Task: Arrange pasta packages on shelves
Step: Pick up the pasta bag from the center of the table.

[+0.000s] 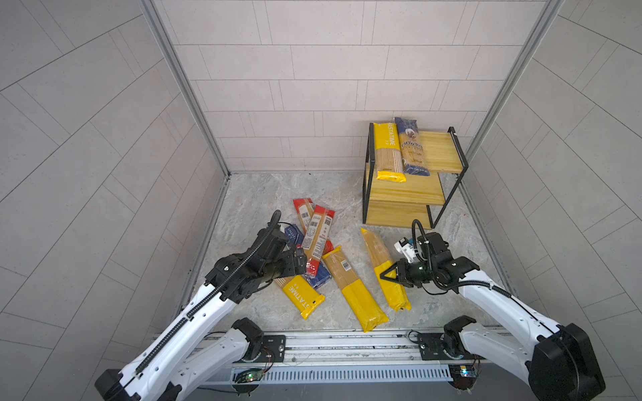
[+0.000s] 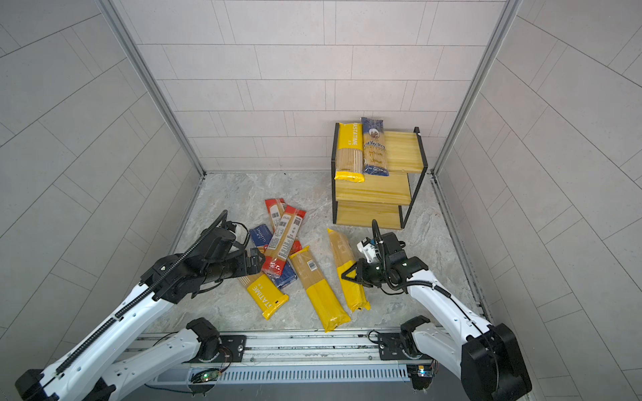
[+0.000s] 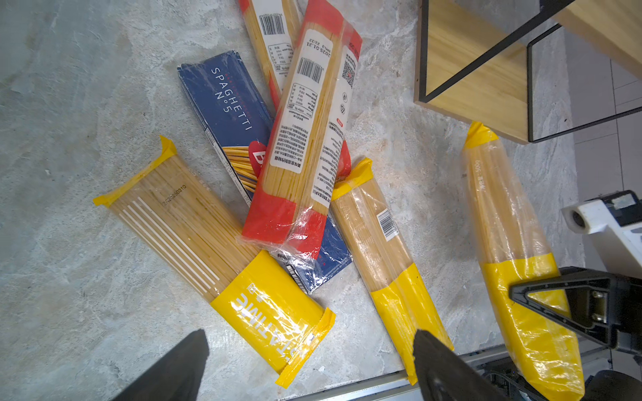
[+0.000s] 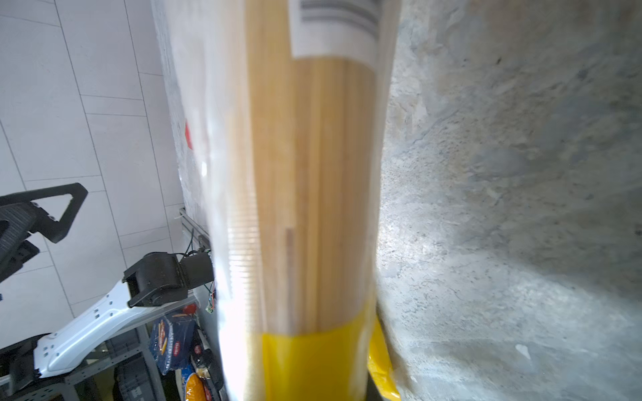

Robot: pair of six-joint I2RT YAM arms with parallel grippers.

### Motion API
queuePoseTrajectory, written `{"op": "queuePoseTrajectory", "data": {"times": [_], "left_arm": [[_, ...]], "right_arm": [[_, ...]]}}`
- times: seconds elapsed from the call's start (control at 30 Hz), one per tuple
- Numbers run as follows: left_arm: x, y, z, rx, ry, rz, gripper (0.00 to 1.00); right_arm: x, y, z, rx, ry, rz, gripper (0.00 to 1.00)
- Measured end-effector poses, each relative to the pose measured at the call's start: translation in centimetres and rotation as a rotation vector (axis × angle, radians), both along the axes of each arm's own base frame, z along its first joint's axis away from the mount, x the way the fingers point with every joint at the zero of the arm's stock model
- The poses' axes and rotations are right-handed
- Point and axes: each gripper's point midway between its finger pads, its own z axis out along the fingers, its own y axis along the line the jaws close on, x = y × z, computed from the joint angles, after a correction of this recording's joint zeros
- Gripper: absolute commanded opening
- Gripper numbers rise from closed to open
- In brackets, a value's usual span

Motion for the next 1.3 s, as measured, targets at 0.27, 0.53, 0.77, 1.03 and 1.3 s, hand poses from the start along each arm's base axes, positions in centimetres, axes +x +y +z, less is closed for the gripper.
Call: {"op": "queuePoseTrajectory", "data": {"times": [0.27,0.53,0.77,1.03,1.3], "left_arm": [[0.0,-0.1,0.1,-0.005,0.0,-0.005,0.98],[-0.1,-0.4,0.4,-0.018,0.001,-0.013,0.97],[0.1,-0.8,1.4,-0.039,-0.012,-0.022,0.97],[0.2,-1.0,2.3,-0.055,-0.026,-0.027,0.97],[0.0,-0.9,3.3,-0.064,-0.045,-0.031,0.97]], "right_arm": [[-1.1,-0.4,2.1,0.05,-0.012,-0.021,0.0],[-2.3,-1.2,5.3,0.111,-0.053,-0.06,0.0],[-3.4,-1.6,10.2,0.156,-0.155,-0.068,0.0],[-5.3,-2.0,14.9,0.198,-0.249,-0.073,0.0],[-6.0,-2.4,19.1,0.225,-0.324,-0.101,0.0]]}}
